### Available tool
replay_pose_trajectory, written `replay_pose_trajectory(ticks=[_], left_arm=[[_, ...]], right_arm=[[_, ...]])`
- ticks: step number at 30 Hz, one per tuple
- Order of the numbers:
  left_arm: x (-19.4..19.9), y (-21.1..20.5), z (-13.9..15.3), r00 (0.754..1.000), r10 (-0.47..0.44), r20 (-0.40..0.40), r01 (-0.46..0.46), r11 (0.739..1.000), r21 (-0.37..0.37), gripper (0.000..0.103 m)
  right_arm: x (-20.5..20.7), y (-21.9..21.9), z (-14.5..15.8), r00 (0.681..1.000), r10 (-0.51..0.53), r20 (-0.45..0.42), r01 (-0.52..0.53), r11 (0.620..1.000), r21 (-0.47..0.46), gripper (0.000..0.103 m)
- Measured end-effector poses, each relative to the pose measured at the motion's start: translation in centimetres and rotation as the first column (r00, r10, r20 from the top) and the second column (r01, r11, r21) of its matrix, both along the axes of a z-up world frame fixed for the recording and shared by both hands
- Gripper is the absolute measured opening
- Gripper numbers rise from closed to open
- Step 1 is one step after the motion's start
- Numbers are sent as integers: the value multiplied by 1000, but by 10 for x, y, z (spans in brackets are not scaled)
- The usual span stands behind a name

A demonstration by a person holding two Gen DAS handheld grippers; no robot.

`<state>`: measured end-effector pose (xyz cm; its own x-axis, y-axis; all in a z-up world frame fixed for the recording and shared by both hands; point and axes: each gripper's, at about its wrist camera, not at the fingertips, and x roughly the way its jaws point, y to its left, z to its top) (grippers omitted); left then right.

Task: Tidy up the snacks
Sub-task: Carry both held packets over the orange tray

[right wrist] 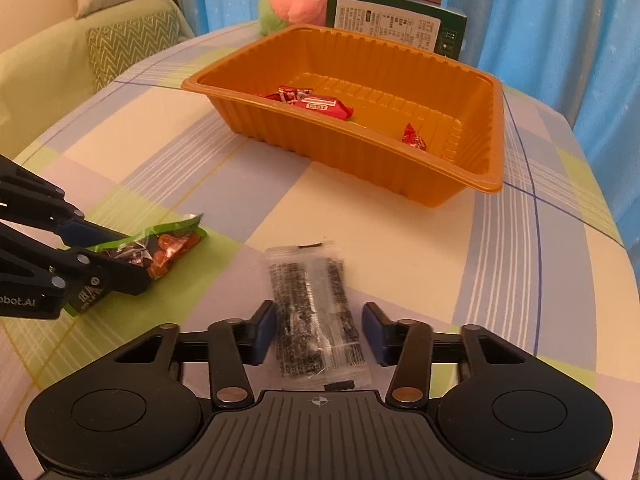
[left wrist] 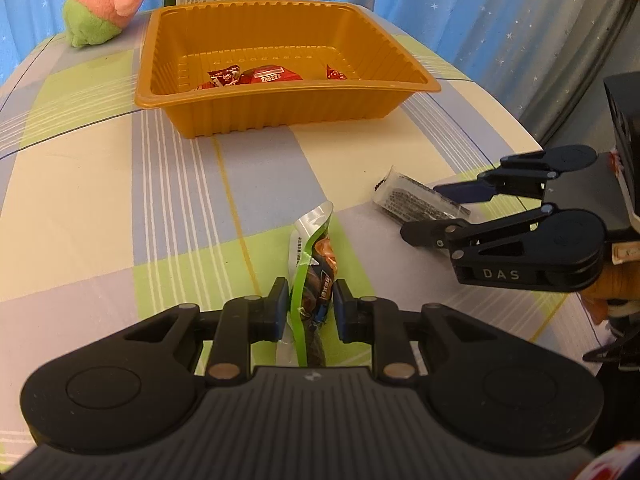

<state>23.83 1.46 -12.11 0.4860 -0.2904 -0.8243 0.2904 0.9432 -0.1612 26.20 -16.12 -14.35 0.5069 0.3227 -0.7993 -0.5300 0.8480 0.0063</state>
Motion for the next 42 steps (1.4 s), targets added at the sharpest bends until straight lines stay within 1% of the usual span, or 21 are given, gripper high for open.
replay_pose_trajectory(ticks=[2,6,12,17,23,26,30,42], left_arm=[[-1,-1,0,1000,-4,6,4,1000,9,21],[-4,-7,1,1000,-11,24,10,999,45,21],[-10,-7,4,999,47,21,-47,999,23,21],[-22,-7,11,995,94,23,-94,996,-10,21],[-41,-6,23,989,147,27,-145,988,-50,21],[-50,-4,29,984,175,25,-173,982,-71,21],[-60,-2,40,979,200,38,-197,977,-76,21],[-83,4,64,971,228,75,-221,971,-91,21]], right_arm=[[-3,3,0,1000,-11,8,12,1000,-4,40],[-8,2,1,998,-58,-9,59,998,17,39],[-23,-11,11,985,-162,-57,167,982,88,38],[-40,-24,24,967,-240,-91,251,956,152,38],[-61,-32,36,947,-301,-112,317,931,179,38],[-71,-34,43,942,-316,-110,332,924,188,38],[-81,-36,53,938,-332,-100,346,916,202,38],[-100,-34,77,938,-339,-68,345,913,217,38]])
